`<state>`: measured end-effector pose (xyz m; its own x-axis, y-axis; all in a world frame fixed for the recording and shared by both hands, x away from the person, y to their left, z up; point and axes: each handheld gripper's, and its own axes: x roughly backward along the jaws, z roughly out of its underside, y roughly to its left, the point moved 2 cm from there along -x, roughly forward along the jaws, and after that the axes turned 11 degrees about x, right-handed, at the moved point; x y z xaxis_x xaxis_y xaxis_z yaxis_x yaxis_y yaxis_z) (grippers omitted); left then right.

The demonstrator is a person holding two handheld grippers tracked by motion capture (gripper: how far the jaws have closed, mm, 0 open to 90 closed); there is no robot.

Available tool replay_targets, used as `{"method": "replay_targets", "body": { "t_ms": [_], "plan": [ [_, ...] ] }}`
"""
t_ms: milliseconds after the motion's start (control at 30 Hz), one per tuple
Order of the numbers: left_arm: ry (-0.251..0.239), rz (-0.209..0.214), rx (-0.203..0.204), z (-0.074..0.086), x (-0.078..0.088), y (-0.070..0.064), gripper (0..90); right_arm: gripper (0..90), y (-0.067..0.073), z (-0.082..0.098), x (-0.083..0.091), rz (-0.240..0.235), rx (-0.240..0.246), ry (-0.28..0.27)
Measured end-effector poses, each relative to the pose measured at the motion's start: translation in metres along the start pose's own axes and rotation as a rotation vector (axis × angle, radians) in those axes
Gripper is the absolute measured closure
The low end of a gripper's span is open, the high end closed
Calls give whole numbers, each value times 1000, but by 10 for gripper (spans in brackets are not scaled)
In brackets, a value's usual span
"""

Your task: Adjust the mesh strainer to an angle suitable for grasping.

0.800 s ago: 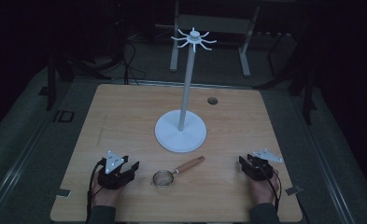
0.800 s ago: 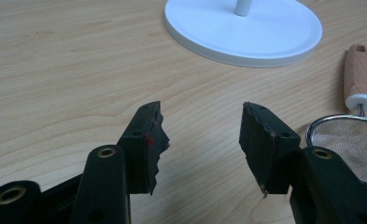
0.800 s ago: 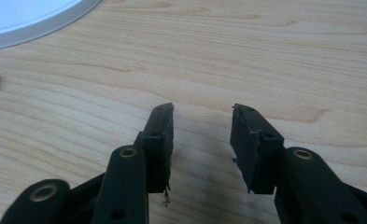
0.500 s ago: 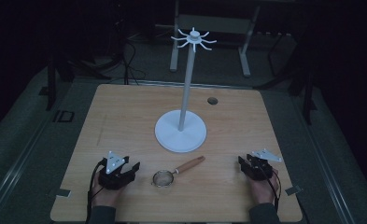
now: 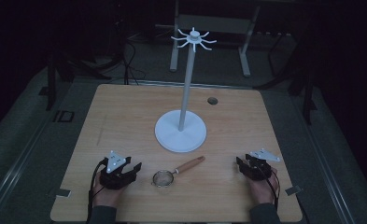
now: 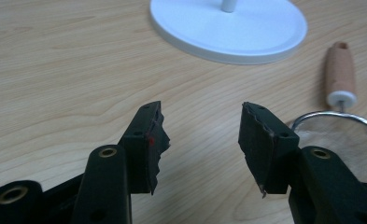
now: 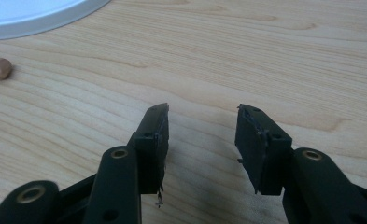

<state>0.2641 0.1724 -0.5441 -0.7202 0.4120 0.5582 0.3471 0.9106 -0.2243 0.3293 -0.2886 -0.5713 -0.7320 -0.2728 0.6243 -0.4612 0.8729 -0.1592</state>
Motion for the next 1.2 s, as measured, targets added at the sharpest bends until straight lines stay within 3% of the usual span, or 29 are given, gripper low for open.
{"method": "replay_targets", "body": {
  "t_ms": [133, 300, 600, 1200],
  "plan": [
    [17, 41, 8, -4, 1, -5, 515, 536, 0, 0, 0, -3, -5, -4],
    [37, 72, -17, -11, 3, -12, 537, 544, 0, 0, 1, -4, -4, -10],
    [101, 101, -60, -26, -2, -24, 541, 574, 2, -1, 1, -5, 17, -14],
    [175, 137, -113, -49, -17, -47, 540, 549, 1, -1, 0, -16, 11, -19]
  ]
}}
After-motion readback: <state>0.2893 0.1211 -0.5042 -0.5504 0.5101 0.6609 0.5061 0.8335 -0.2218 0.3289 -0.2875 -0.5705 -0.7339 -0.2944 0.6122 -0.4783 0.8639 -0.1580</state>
